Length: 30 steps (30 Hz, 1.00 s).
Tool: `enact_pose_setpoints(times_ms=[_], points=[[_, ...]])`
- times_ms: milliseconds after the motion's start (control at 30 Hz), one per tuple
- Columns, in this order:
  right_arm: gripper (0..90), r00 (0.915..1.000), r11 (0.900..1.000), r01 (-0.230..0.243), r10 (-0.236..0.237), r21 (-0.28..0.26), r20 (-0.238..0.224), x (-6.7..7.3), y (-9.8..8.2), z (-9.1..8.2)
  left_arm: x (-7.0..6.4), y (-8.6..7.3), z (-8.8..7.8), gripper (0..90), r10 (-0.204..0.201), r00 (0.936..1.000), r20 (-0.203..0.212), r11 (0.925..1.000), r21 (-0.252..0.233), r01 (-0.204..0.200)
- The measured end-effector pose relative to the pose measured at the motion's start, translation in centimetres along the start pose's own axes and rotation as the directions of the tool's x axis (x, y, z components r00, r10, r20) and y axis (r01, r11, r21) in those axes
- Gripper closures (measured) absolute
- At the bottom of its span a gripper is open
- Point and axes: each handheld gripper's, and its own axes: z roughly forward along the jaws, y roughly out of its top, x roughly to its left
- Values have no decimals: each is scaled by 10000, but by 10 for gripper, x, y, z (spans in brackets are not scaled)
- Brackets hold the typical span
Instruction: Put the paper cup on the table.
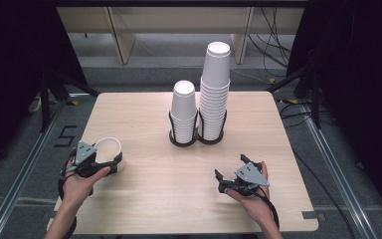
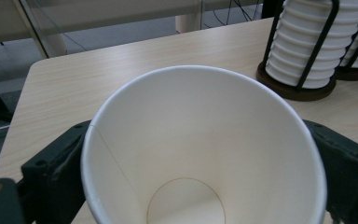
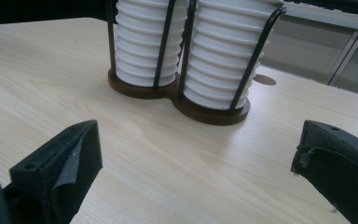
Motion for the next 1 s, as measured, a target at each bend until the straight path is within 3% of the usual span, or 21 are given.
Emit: enact_pose_setpoints(times_ms=[100, 133, 200, 367, 600, 733, 800, 1000], points=[[12, 10000, 10000, -4, 4, 23, -42, 1, -1, 1, 2, -3, 1, 49, -28, 10000, 26, 9999, 139, 28], [13, 9996, 9995, -268, 270, 154, -128, 3, -1, 0, 2, -3, 1, 48, -97, 9999, 29, 9999, 119, 97], [13, 9993, 9993, -342, 344, 179, -146, 4, 0, 0, 3, -3, 2, 47, -142, 9999, 23, 9998, 147, 141], [13, 9992, 9992, -353, 356, 174, -161, 4, 0, 0, 3, 0, 5, 41, -84, 9999, 74, 9995, 299, 82], [12, 9999, 9999, -81, 82, 117, -114, 3, -2, 0, 2, -1, 14, 0, -298, 9989, 367, 9984, 494, 280], [12, 10000, 10000, 37, -36, 85, -82, 2, -2, 1, 2, -3, 15, 0, -216, 9990, 394, 9994, 268, 206], [12, 9992, 9990, -355, 360, 258, -199, 5, -2, 0, 1, -3, 14, 0, -183, 9993, 331, 9997, 195, 177], [12, 9995, 9995, -229, 234, 225, -227, 4, -2, 0, 2, -2, 5, 0, -123, 9997, 210, 9999, -70, 124]])
